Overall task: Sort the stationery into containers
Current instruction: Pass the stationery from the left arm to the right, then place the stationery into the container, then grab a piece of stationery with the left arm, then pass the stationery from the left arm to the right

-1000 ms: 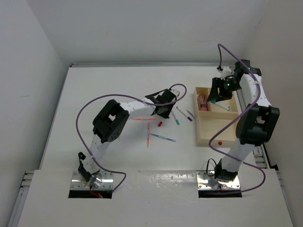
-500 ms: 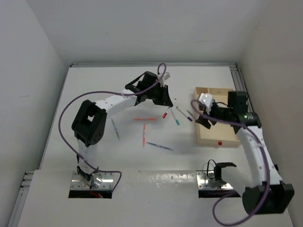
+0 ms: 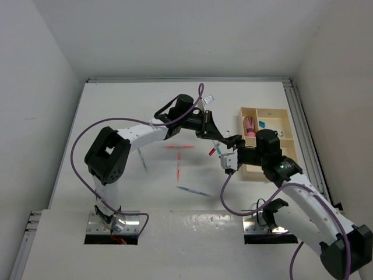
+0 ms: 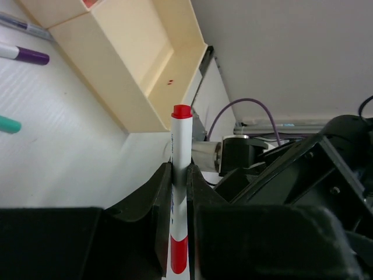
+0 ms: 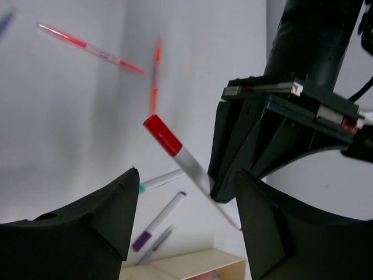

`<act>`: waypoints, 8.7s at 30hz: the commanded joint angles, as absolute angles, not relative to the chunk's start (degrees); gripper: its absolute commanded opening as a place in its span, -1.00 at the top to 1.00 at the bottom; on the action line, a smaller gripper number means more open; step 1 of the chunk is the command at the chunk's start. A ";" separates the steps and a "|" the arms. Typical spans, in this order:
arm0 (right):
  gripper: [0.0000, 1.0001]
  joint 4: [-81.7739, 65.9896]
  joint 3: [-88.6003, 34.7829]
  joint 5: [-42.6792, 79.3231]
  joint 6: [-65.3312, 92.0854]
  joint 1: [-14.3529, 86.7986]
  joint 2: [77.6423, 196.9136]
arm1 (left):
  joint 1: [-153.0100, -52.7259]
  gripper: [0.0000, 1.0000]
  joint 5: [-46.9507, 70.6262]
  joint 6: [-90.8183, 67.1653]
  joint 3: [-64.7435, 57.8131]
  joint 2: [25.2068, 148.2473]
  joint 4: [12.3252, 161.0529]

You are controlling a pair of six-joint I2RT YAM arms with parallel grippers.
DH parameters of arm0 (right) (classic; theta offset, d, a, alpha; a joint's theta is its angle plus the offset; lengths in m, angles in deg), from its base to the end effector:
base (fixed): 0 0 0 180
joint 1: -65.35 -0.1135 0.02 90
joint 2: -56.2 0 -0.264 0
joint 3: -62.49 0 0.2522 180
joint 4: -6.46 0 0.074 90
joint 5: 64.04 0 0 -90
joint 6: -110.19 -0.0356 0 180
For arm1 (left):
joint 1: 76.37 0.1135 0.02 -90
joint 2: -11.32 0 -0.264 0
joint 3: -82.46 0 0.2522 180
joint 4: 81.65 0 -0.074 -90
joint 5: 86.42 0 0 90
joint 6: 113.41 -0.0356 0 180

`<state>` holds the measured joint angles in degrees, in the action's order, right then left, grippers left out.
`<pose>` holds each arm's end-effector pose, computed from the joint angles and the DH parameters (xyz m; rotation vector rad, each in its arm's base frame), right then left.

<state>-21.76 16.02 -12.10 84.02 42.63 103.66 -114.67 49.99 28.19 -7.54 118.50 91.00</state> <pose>0.1601 0.0908 0.2539 -1.6097 1.1392 0.2262 0.3204 -0.2859 0.2503 0.3573 2.3193 -1.7139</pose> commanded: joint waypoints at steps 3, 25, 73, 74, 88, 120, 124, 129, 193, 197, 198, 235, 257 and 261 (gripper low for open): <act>-0.24 -9.15 19.80 -8.59 92.69 38.20 105.33 | -115.39 1.00 53.94 33.27 -6.01 116.17 97.85; 1.00 7.14 23.43 -2.79 88.35 39.58 105.86 | -109.87 -0.99 50.10 27.62 -8.62 116.61 91.84; -0.24 -38.67 -37.58 5.75 20.63 81.34 170.02 | -117.59 -0.87 7.01 -0.82 -15.31 121.97 73.86; -0.24 -38.76 -37.32 4.88 18.37 81.43 168.71 | -117.94 -0.77 5.79 -0.47 -17.84 124.06 73.34; -0.31 -39.20 -28.00 -3.56 17.20 84.07 151.04 | -123.39 -0.11 -7.57 4.63 -31.58 139.19 64.37; -0.34 -46.32 -28.62 -11.04 22.74 85.83 146.11 | -113.65 -0.38 43.89 -40.88 -26.39 130.76 75.19; -0.35 -46.41 -28.27 -11.83 22.56 85.83 146.46 | -110.21 -0.44 50.94 -52.12 -29.46 133.65 72.64; -0.35 -47.29 -28.71 -12.01 23.00 85.92 146.90 | -108.54 -0.54 56.30 -64.52 -37.28 138.67 64.47; -0.34 -50.19 -25.54 -14.29 25.73 88.82 144.35 | -118.29 -0.14 41.73 -61.91 -53.12 157.92 43.63; -0.33 -50.19 -24.75 -14.55 25.90 89.17 142.95 | -119.17 0.05 38.91 -59.89 -49.34 155.38 44.68; -0.33 -50.10 -24.49 -14.55 26.17 89.26 142.68 | -119.52 0.08 37.78 -58.40 -46.98 154.76 45.29; -0.40 -31.48 -10.70 -23.96 -0.18 78.37 125.90 | -112.94 1.00 50.24 -11.92 -9.96 116.62 85.78; -0.34 -10.64 -14.11 -16.05 -24.10 60.43 136.78 | -109.06 1.00 56.22 27.40 -2.22 114.15 121.94; 0.73 -9.58 -14.73 -15.52 -24.72 60.25 137.23 | -109.24 0.95 56.05 26.69 -2.40 114.59 121.15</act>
<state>-13.27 -11.63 -17.28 -23.84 60.49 137.60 -108.68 54.82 25.52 -2.15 116.20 117.34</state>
